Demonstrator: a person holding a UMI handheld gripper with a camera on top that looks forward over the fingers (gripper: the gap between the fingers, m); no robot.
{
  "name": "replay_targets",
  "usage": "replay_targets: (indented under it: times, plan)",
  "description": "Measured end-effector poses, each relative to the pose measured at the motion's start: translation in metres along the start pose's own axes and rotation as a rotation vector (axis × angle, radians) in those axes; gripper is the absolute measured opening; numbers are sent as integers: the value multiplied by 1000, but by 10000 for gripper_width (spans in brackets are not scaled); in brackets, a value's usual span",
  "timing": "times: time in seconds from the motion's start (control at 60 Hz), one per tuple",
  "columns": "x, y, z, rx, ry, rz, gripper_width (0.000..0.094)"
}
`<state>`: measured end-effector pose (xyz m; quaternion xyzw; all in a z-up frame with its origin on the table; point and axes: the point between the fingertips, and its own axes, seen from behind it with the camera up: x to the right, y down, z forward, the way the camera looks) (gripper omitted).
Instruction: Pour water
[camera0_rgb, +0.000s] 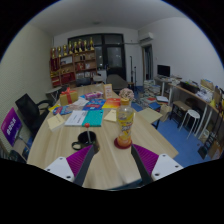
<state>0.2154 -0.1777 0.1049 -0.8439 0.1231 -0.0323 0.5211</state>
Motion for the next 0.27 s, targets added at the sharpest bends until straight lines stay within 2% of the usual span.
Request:
replay_targets:
  times: [0.267]
  plan:
    - [-43, 14, -154, -48, 25, 44, 836]
